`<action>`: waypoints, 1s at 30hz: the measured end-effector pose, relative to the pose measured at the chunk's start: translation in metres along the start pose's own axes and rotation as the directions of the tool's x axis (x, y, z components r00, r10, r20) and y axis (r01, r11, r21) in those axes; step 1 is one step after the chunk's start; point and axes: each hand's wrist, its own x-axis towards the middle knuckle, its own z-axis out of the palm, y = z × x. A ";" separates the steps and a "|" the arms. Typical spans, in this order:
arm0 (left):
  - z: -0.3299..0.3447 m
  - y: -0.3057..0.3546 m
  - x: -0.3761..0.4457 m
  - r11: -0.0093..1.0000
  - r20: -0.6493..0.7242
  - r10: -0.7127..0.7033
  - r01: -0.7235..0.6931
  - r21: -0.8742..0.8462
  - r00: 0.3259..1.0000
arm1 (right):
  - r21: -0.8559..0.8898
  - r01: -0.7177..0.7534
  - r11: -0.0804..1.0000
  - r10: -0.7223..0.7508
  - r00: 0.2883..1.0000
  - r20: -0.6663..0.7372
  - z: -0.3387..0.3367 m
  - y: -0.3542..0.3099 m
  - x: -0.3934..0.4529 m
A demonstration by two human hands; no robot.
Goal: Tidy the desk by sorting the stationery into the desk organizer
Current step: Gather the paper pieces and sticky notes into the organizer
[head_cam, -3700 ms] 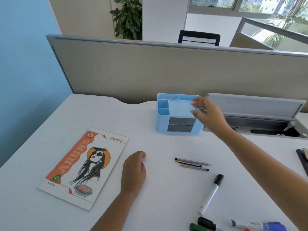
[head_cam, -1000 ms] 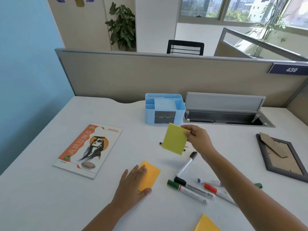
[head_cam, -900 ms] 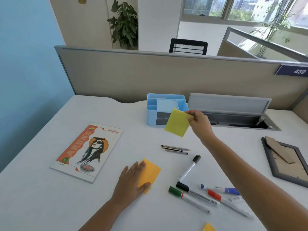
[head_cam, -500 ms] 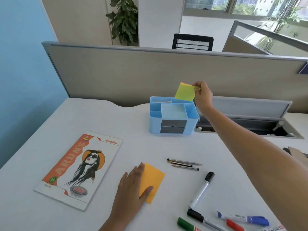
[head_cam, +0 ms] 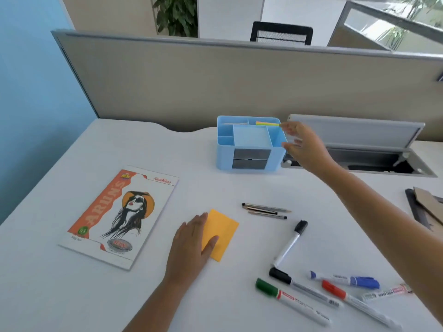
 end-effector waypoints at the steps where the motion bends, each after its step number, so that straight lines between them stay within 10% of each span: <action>1: -0.001 0.002 -0.001 1.000 0.000 -0.007 0.007 0.004 1.000 | -0.092 0.056 0.994 -0.042 0.989 0.143 -0.004 -0.003 -0.033; 5: -0.007 0.005 -0.003 0.999 -0.013 -0.002 0.002 0.039 1.000 | -0.322 0.350 0.879 -0.056 0.749 0.661 -0.001 -0.002 -0.160; 11: -0.008 0.007 -0.004 1.000 0.013 -0.016 0.015 0.022 1.000 | -0.299 0.523 0.799 0.041 0.448 0.893 -0.002 0.013 -0.262; 22: -0.008 0.007 -0.006 0.998 0.034 -0.050 0.049 0.028 0.998 | -0.463 0.382 0.800 -0.039 0.803 0.595 0.062 -0.002 -0.248; 30: -0.007 0.003 -0.003 0.977 -0.023 -0.195 0.196 0.080 0.980 | -0.395 0.302 0.868 0.036 0.754 0.656 0.078 -0.014 -0.237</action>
